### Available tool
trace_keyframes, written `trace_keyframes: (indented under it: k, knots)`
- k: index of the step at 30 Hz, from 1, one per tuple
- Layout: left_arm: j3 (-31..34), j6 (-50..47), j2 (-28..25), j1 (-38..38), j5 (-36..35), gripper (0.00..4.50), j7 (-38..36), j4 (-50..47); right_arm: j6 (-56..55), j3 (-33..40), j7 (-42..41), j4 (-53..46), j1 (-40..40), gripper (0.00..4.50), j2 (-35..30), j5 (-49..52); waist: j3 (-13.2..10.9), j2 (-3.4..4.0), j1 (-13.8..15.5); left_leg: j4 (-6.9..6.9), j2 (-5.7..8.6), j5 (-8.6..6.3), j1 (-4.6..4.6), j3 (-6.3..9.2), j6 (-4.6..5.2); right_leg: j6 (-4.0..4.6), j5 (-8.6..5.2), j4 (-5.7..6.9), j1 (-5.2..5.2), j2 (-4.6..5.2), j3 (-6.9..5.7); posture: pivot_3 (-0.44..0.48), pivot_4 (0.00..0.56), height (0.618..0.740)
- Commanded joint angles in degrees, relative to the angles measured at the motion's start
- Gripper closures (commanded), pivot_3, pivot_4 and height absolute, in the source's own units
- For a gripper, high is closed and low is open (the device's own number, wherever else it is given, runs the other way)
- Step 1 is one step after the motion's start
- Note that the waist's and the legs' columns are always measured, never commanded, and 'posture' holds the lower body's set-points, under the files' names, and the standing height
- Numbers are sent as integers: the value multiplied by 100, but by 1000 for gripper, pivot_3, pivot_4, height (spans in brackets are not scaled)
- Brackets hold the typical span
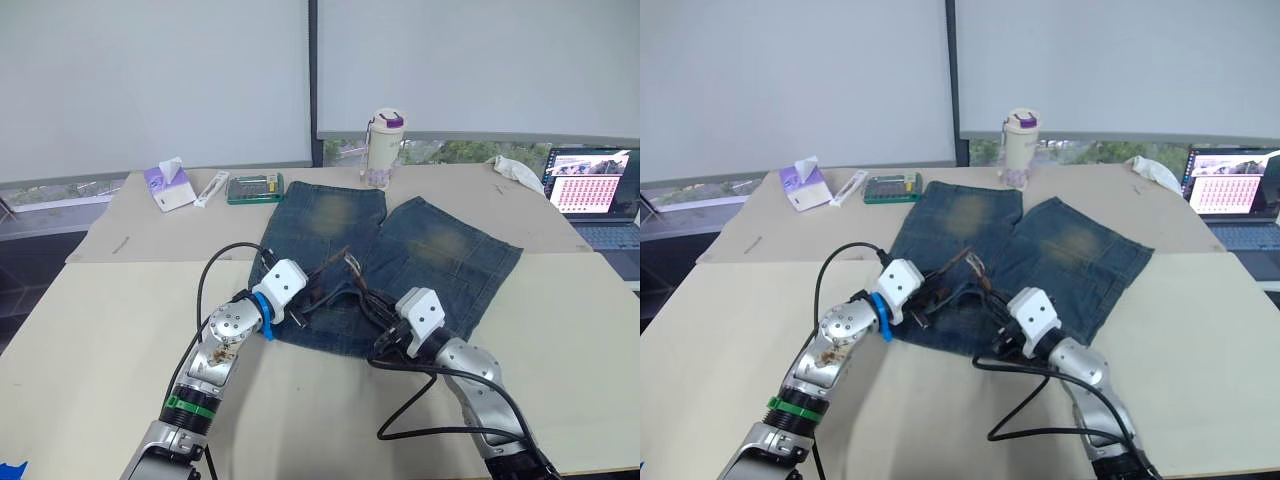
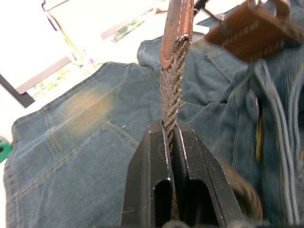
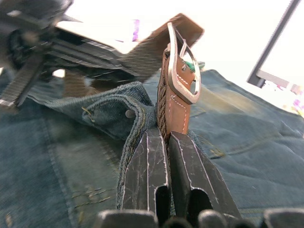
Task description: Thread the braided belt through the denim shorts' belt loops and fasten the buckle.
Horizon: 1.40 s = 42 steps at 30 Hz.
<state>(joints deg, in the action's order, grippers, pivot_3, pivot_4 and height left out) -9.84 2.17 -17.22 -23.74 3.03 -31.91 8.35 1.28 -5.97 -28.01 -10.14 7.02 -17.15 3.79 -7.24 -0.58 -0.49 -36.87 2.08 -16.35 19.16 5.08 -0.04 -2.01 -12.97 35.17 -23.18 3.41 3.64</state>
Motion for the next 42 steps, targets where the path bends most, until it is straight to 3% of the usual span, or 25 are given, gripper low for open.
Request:
trace_keyframes:
  k: [1,11,31,42]
  knots:
    - [28,-34,-21,58,7,4500,71,-204,126,227,127,-356,24,4485,72,257,0,0,2,0,0,0,0,1,0,0,0,0,0,0,0,0,150,740]
    - [-193,-77,51,57,-15,4500,-113,-256,179,58,74,-402,158,4485,6,144,0,1,5,0,2,0,0,-1,0,0,0,-1,0,1,-2,0,150,740]
    - [-504,79,369,-52,-52,4500,-321,-298,-334,-730,-117,-11,370,4485,-757,-1358,0,0,-1,-3,8,0,-1,-37,0,-1,0,-3,3,-1,-3,0,150,740]
    - [-506,169,401,-153,94,4500,-196,-81,-925,-828,-569,-171,219,4485,-1779,-1983,-1,-1,24,-5,12,0,0,-41,0,-2,-1,-5,8,-1,-4,0,150,740]
